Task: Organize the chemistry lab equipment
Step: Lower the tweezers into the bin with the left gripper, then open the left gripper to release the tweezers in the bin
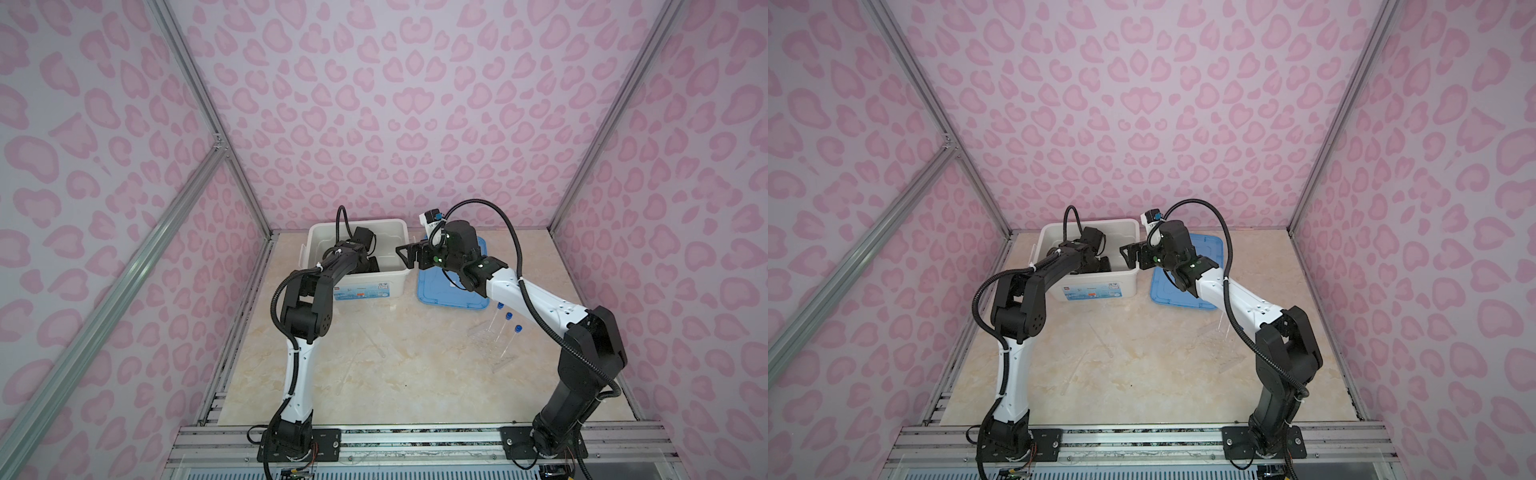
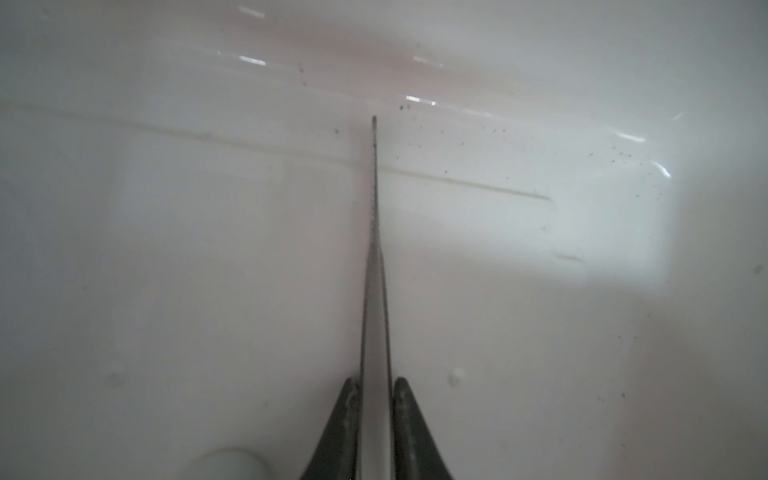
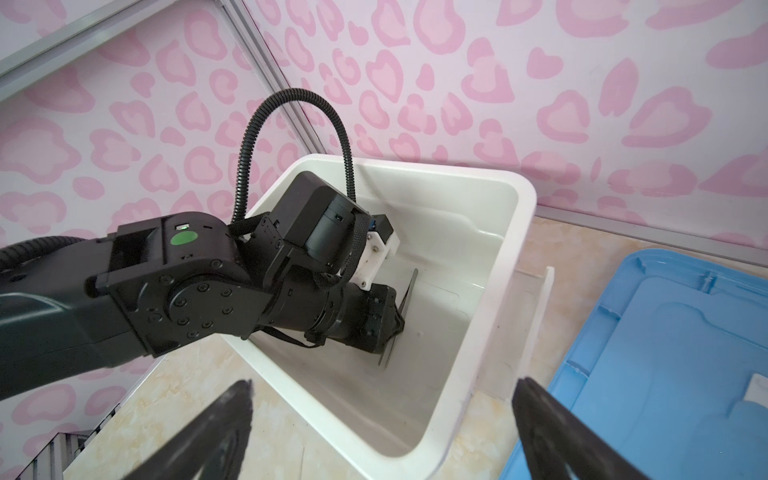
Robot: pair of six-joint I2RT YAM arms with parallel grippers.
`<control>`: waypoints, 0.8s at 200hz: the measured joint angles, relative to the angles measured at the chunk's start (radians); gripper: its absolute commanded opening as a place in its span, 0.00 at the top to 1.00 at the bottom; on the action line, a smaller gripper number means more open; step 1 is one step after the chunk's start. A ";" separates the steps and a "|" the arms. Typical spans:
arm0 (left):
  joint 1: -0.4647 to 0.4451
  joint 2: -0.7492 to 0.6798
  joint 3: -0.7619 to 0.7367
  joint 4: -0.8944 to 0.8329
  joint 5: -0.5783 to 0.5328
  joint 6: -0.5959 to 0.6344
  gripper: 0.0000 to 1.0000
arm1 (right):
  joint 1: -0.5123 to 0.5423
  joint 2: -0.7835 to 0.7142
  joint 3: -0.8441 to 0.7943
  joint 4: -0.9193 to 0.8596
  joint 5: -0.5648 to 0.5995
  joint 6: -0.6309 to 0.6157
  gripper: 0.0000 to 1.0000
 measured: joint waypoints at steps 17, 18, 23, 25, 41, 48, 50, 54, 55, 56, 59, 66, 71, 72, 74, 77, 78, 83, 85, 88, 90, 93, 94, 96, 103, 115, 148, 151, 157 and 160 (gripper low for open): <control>0.000 0.000 0.000 0.003 -0.001 0.005 0.66 | -0.002 -0.007 -0.003 0.001 0.000 0.000 0.02; 0.001 -0.001 0.000 0.003 -0.001 0.007 0.66 | -0.002 -0.008 -0.003 0.001 0.000 0.000 0.02; 0.001 -0.002 0.000 0.003 -0.001 0.010 0.65 | -0.002 -0.010 -0.006 0.003 0.000 0.000 0.02; 0.000 -0.002 0.000 0.003 -0.001 0.011 0.65 | -0.002 -0.011 -0.006 0.003 0.000 0.000 0.02; 0.000 -0.007 0.000 -0.001 -0.008 0.019 0.62 | -0.007 -0.013 -0.010 0.005 0.000 0.000 0.02; 0.001 -0.010 0.000 -0.005 -0.009 0.023 0.56 | -0.007 -0.014 -0.010 0.006 0.000 0.000 0.02; 0.001 -0.011 0.000 -0.006 -0.009 0.025 0.56 | -0.007 -0.015 -0.010 0.006 0.000 0.000 0.02; 0.001 -0.011 0.000 -0.006 -0.009 0.026 0.52 | -0.008 -0.015 -0.010 0.006 0.000 0.000 0.02; 0.001 -0.011 0.000 -0.006 -0.009 0.026 0.52 | -0.008 -0.015 -0.010 0.006 0.000 0.000 0.02; 0.001 -0.011 0.000 -0.007 -0.009 0.026 0.51 | -0.008 -0.016 -0.010 0.006 0.000 0.000 0.02; 0.001 -0.012 0.000 -0.007 -0.010 0.026 0.50 | -0.008 -0.016 -0.010 0.006 0.000 0.000 0.02; 0.001 -0.013 0.000 -0.010 -0.010 0.026 0.46 | -0.008 -0.018 -0.010 0.006 0.000 0.000 0.02; 0.001 -0.014 0.000 -0.011 -0.008 0.026 0.44 | -0.008 -0.019 -0.010 0.006 0.000 0.000 0.02; 0.001 -0.014 0.000 -0.011 -0.008 0.026 0.43 | -0.008 -0.019 -0.010 0.006 0.000 0.000 0.02; 0.001 -0.014 0.000 -0.012 -0.008 0.026 0.42 | -0.008 -0.019 -0.010 0.006 0.000 0.000 0.02; 0.001 -0.015 0.000 -0.012 -0.008 0.027 0.40 | -0.008 -0.020 -0.010 0.006 0.000 0.000 0.02; 0.001 -0.015 0.000 -0.012 -0.008 0.027 0.39 | -0.008 -0.020 -0.010 0.006 0.000 0.000 0.02; 0.001 -0.016 0.000 -0.013 -0.009 0.029 0.38 | -0.008 -0.021 -0.011 0.006 0.000 0.000 0.02; 0.001 -0.017 0.000 -0.014 -0.008 0.029 0.38 | -0.008 -0.022 -0.011 0.006 0.000 0.000 0.02; 0.000 -0.018 0.000 -0.015 -0.008 0.029 0.36 | -0.008 -0.022 -0.011 0.006 0.000 0.000 0.02; 0.000 -0.019 0.000 -0.016 -0.008 0.029 0.35 | -0.008 -0.022 -0.011 0.006 0.000 0.000 0.02; 0.000 -0.020 0.000 -0.017 -0.008 0.029 0.34 | -0.008 -0.023 -0.011 0.007 0.000 0.000 0.02; 0.000 -0.021 0.000 -0.018 -0.008 0.029 0.33 | -0.008 -0.023 -0.011 0.007 0.000 0.000 0.02; 0.000 -0.021 0.000 -0.019 -0.008 0.030 0.33 | -0.008 -0.023 -0.011 0.007 0.000 0.000 0.02; 0.000 -0.024 0.000 -0.022 -0.008 0.033 0.29 | -0.008 -0.024 -0.011 0.007 0.000 0.000 0.02; 0.001 -0.026 0.002 -0.024 -0.010 0.033 0.24 | -0.008 -0.024 -0.011 0.007 0.000 0.000 0.02; 0.001 -0.027 0.009 -0.030 -0.016 0.034 0.22 | -0.008 -0.029 -0.014 0.007 0.001 0.000 0.02; 0.001 -0.027 0.009 -0.031 -0.016 0.034 0.21 | -0.008 -0.031 -0.014 0.007 0.001 0.000 0.02; 0.001 -0.027 0.011 -0.031 -0.016 0.034 0.19 | -0.008 -0.033 -0.014 0.007 0.001 0.000 0.02; 0.001 -0.027 0.011 -0.031 -0.016 0.035 0.18 | -0.008 -0.034 -0.014 0.007 0.001 0.000 0.02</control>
